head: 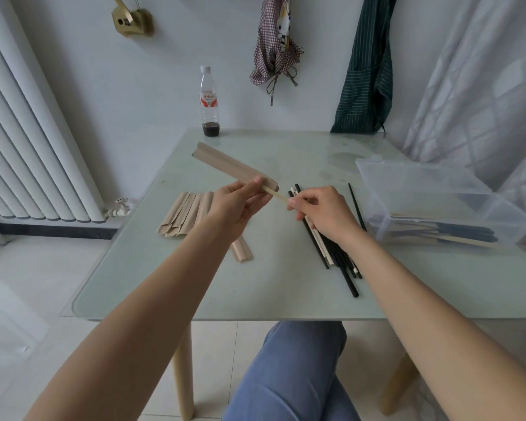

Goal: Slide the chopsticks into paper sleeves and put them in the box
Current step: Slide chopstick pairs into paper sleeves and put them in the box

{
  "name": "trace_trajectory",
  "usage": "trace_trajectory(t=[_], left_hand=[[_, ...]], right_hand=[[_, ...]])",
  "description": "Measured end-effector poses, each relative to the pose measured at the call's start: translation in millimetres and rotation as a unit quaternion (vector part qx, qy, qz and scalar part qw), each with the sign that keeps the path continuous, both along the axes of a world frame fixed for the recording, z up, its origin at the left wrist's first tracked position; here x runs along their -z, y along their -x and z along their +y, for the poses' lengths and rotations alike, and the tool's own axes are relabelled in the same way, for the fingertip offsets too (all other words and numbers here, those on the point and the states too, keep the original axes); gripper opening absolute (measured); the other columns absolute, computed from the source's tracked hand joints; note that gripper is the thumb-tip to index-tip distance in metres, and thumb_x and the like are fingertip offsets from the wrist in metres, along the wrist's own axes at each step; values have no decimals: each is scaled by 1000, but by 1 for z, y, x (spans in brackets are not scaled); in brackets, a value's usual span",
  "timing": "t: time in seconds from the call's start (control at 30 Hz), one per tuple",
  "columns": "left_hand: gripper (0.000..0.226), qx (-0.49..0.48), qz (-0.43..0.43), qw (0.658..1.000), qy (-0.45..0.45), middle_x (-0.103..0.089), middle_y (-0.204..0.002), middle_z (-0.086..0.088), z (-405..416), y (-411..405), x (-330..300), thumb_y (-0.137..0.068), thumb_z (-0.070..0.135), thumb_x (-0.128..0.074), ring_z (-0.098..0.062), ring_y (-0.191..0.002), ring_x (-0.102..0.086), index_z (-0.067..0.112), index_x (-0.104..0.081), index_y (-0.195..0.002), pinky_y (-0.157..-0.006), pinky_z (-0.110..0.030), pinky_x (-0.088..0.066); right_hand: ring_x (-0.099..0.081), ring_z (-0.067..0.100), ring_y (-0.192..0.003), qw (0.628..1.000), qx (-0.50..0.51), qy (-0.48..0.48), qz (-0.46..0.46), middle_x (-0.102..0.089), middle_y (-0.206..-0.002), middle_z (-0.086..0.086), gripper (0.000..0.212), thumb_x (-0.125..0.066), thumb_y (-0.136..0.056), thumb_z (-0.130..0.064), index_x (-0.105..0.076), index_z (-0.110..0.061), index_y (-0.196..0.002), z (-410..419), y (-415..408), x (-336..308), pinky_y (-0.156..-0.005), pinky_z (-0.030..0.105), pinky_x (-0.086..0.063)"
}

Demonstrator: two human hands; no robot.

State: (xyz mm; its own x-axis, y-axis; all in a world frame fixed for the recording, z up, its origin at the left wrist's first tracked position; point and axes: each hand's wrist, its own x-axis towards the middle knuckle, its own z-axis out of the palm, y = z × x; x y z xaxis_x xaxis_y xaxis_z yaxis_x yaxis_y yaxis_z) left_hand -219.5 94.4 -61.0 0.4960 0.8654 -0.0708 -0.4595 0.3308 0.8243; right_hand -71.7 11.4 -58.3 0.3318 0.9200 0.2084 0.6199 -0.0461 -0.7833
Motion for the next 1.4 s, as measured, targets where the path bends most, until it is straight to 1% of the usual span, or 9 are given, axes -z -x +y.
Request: trace_trajectory(t=[0.2, 0.33, 0.53, 0.73, 0.9, 1.03, 1.13, 1.27, 1.4], left_hand=[[11, -54, -32, 998, 31, -70, -78, -19, 10, 5, 4, -93, 2, -52, -19, -70, -72, -8, -57, -90, -68, -22, -59], [12, -14, -14, 1000, 23, -66, -87, -19, -4, -12, 8, -93, 3, -53, -18, -70, -72, -7, -58, -91, -69, -21, -59], [11, -25, 7, 998, 51, -65, -88, -17, 1, -13, 17, -93, 3, -53, -18, -68, -72, -7, -56, -94, -68, -22, -59], [15, -56, 66, 993, 79, -66, -81, -16, 4, -11, 26, -94, 5, -52, -17, -59, -70, -6, -57, -84, -63, -23, -59], [14, -47, 107, 991, 63, -68, -85, -12, 6, -10, 25, -94, 12, -54, -21, -55, -70, 0, -55, -100, -56, -29, -60], [17, -49, 96, 992, 59, -69, -87, -14, 8, -10, 23, -94, 12, -54, -22, -58, -70, -1, -54, -105, -58, -29, -60], [17, -57, 91, 992, 61, -69, -87, -14, 9, -9, 23, -94, 12, -54, -21, -57, -70, -1, -55, -105, -58, -28, -60], [14, -74, 77, 992, 62, -68, -85, -14, 9, -4, 25, -94, 11, -54, -20, -55, -70, -2, -55, -101, -59, -27, -60], [11, -88, 74, 991, 67, -68, -85, -15, 11, 3, 26, -94, 10, -54, -20, -54, -69, 0, -56, -90, -64, -28, -58]], right_hand=[[-49, 8, -45, 998, 16, 29, 54, -61, -59, -3, 20, -64, -88, -25, -71, -10, -77, -6, -19, 9, -52, 15, -40], [-46, -1, -39, 1000, 7, 16, 21, -57, -55, -5, 23, -63, -89, -26, -72, -10, -76, -5, -9, 6, -50, 12, -38], [-55, 12, -52, 997, 50, 5, 62, -65, -67, 4, 33, -50, -95, -33, -70, -12, -78, -1, -13, 12, -61, 26, -48], [-58, 27, -79, 957, 120, 192, -184, -64, -87, 11, 16, -57, -91, -15, -64, -4, -82, 2, -27, 38, -64, 30, -42], [-48, 28, -77, 926, 106, 261, -252, -50, -84, 10, 38, -61, -89, -12, -34, -12, -62, 13, -18, 35, -65, 31, -38], [-54, 30, -85, 917, 103, 272, -274, -61, -104, 17, 3, -57, -91, -4, -58, -4, -93, 18, -10, 31, -67, 30, -40], [-58, 32, -103, 908, 118, 272, -296, -61, -113, 17, 22, -52, -92, -1, -58, 0, -114, 21, -3, 32, -69, 31, -40], [-60, 31, -95, 914, 124, 290, -256, -61, -104, 15, 6, -54, -92, -5, -57, -3, -87, 23, -6, 32, -66, 29, -39], [-55, 26, -72, 914, 107, 324, -219, -49, -73, 5, 35, -58, -90, -17, -36, -13, -63, 24, -13, 30, -57, 28, -37]])
